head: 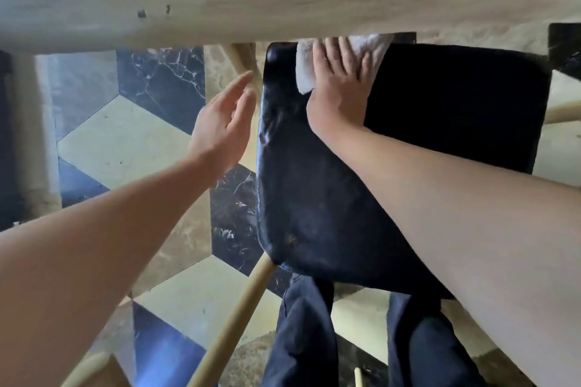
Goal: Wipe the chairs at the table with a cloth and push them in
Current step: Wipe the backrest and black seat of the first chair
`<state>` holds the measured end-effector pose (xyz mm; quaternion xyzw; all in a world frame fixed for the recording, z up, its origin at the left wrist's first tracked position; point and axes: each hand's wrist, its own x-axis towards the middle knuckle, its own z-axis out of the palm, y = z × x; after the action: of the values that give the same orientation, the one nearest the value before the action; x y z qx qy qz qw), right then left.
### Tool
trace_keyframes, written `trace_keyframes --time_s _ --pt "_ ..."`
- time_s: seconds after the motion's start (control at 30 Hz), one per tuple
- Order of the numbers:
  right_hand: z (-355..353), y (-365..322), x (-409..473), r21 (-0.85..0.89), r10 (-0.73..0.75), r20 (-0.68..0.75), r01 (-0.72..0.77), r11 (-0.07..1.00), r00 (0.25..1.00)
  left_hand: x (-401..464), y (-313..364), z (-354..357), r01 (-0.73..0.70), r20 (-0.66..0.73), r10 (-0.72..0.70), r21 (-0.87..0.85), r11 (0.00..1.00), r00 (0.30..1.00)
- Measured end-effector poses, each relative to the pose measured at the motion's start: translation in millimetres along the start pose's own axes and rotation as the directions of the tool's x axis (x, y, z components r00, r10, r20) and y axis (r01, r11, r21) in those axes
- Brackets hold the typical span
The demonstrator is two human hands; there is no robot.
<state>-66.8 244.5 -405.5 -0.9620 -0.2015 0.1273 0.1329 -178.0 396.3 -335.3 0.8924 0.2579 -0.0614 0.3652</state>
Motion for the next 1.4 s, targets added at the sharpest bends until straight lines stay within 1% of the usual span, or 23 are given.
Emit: trace_keyframes --time_s 0.03,0.1,0.2,0.23,0.33,0.4,0.47,0.5,0.57,0.6,0.63,0.67,0.73,0.8,0.87,0.93,1.03,1.13,1.2,1.23,1.3,1.37,1.4 --pt "5 -8 -7 -0.006 -0.023 -0.003 0.023 1.0 1.0 1 1 -1 0.0 -0.027 0.0 -0.019 1.0 1.0" --pt "16 -12 -37 0.0 -0.18 -0.003 0.18 0.984 0.984 1 5 -1 -0.037 -0.064 0.036 -0.014 0.999 0.997" --pt "28 -11 -116 0.151 -0.486 0.035 0.476 0.867 0.874 -1 9 7 -0.091 -0.04 0.093 0.05 0.995 0.995" --pt "34 -8 -146 0.184 -0.588 0.086 0.567 0.803 0.805 -3 10 12 -0.078 -0.014 0.079 0.068 0.995 0.997" --pt "39 30 -224 0.104 -0.811 0.324 0.833 0.543 0.488 -15 16 32 -0.051 0.136 0.026 0.18 0.982 0.99" --pt "25 74 -246 0.104 -0.836 0.485 0.933 0.346 0.256 -24 20 45 -0.121 0.26 0.031 0.339 0.933 0.965" --pt "7 124 -247 0.13 -0.784 0.62 0.984 0.12 0.014 -33 24 61 -0.172 0.353 -0.001 0.458 0.872 0.936" --pt "-5 150 -241 0.136 -0.76 0.645 0.99 0.021 -0.073 -35 28 71 -0.162 0.368 -0.034 0.488 0.858 0.929" --pt "-27 192 -218 0.117 -0.764 0.632 0.99 -0.074 -0.132 -34 40 88 -0.113 0.35 -0.084 0.507 0.855 0.933" --pt "-35 211 -203 0.099 -0.794 0.596 0.993 -0.072 -0.117 -33 46 95 -0.094 0.339 -0.097 0.503 0.859 0.936" --pt "-44 227 -185 0.059 -0.819 0.57 0.998 -0.034 -0.062 -31 53 102 -0.08 0.337 -0.108 0.498 0.863 0.935" --pt "-54 241 -165 0.011 -0.827 0.561 0.999 0.033 0.021 -29 58 107 -0.063 0.336 -0.124 0.495 0.867 0.934" --pt "-76 267 -125 -0.09 -0.803 0.543 0.967 0.236 0.247 -27 65 117 -0.021 0.334 -0.166 0.491 0.871 0.928" --pt "-93 286 -92 -0.157 -0.732 0.49 0.873 0.461 0.474 -29 68 122 0.003 0.327 -0.188 0.491 0.871 0.926" --pt "-101 293 -74 -0.189 -0.62 0.407 0.726 0.661 0.67 -33 73 127 -0.001 0.327 -0.189 0.503 0.865 0.926" --pt "-98 288 -73 -0.191 -0.471 0.304 0.537 0.822 0.828 -39 76 132 -0.012 0.335 -0.195 0.527 0.85 0.922" --pt "-86 259 -90 -0.137 -0.206 0.13 0.224 0.965 0.97 -49 82 141 -0.027 0.374 -0.233 0.575 0.818 0.897" --pt "-76 217 -119 -0.042 0.104 0.027 -0.103 0.994 0.994 -55 86 146 -0.027 0.415 -0.297 0.618 0.786 0.86" --pt "-70 190 -147 0.011 0.342 0.035 -0.342 0.94 0.939 -55 91 148 -0.017 0.432 -0.339 0.638 0.769 0.836" --pt "-67 176 -163 0.048 0.468 0.058 -0.471 0.881 0.882 -53 93 149 -0.015 0.434 -0.355 0.65 0.759 0.828" --pt "-60 143 -200 0.105 0.702 0.15 -0.718 0.688 0.696 -53 98 147 -0.01 0.439 -0.381 0.666 0.746 0.814" --pt "-53 110 -237 0.106 0.812 0.256 -0.85 0.515 0.524 -53 100 146 -0.014 0.447 -0.39 0.672 0.74 0.805" --pt "-48 96 -250 0.101 0.822 0.305 -0.875 0.473 0.48 -52 100 145 -0.018 0.455 -0.392 0.671 0.741 0.8"
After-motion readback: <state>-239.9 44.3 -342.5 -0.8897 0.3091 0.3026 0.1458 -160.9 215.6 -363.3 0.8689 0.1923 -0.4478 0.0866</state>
